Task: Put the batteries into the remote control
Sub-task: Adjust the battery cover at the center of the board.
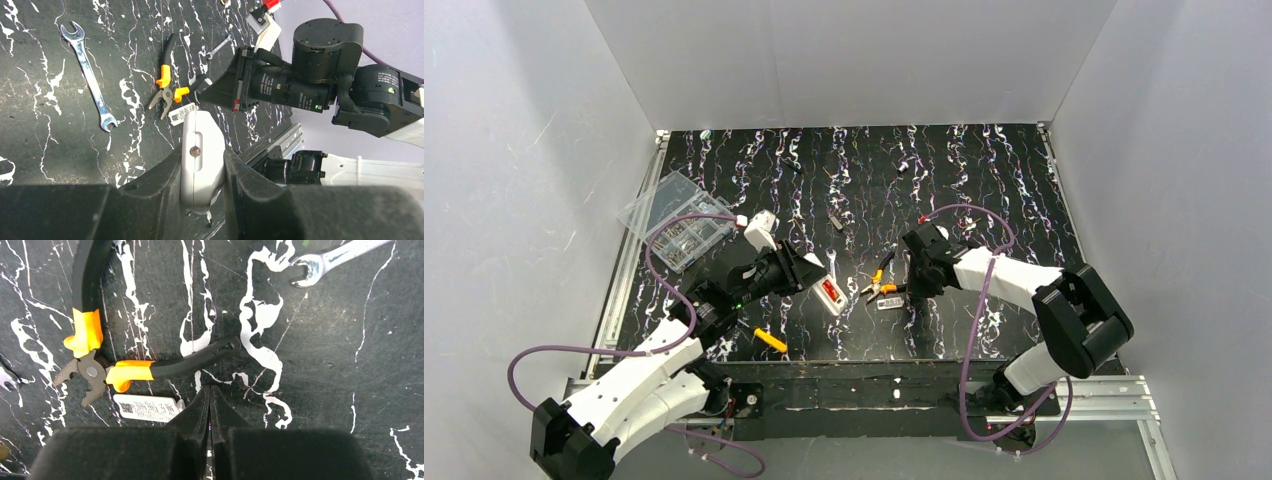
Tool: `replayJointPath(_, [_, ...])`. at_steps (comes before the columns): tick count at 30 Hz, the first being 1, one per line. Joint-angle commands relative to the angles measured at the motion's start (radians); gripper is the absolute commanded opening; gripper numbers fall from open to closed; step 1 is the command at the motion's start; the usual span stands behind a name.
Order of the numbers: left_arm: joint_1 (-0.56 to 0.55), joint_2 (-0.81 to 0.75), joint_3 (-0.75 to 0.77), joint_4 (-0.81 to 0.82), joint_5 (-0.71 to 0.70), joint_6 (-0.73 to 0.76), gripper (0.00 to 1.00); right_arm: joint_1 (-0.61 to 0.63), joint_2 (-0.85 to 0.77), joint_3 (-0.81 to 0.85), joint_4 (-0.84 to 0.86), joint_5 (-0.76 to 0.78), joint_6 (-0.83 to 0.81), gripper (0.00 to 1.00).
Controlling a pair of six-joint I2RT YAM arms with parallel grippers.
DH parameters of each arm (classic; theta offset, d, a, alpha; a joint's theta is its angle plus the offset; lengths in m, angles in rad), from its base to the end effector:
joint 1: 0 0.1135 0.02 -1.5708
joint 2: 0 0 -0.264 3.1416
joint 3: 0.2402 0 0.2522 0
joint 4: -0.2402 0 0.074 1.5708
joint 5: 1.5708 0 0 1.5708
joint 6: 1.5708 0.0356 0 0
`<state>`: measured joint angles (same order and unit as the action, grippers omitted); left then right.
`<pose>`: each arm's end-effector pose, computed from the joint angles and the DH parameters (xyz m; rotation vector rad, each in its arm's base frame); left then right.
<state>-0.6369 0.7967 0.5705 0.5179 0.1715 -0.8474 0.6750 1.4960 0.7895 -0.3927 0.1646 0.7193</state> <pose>0.1508 -0.1191 0.3372 0.0139 1.4141 -1.3654 0.2184 0.1674 0.1662 0.1119 2.6644 0.2427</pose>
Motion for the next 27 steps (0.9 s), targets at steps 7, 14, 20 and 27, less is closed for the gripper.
replayJointPath(7, [0.006,-0.03,0.027,-0.001,0.003,0.024,0.06,-0.002,0.072,0.097,0.052,0.0,-0.061,0.09])
replayJointPath(14, [0.005,-0.03,0.031,0.0,0.003,0.023,0.06,-0.002,0.095,0.114,0.093,-0.082,-0.133,0.09])
replayJointPath(20, [0.005,-0.039,0.015,-0.001,-0.006,0.023,0.06,-0.002,0.056,0.042,0.102,-0.153,-0.142,0.07])
replayJointPath(27, [0.006,-0.022,0.01,0.025,0.0,0.01,0.06,0.022,-0.019,-0.046,0.093,-0.224,-0.082,0.05])
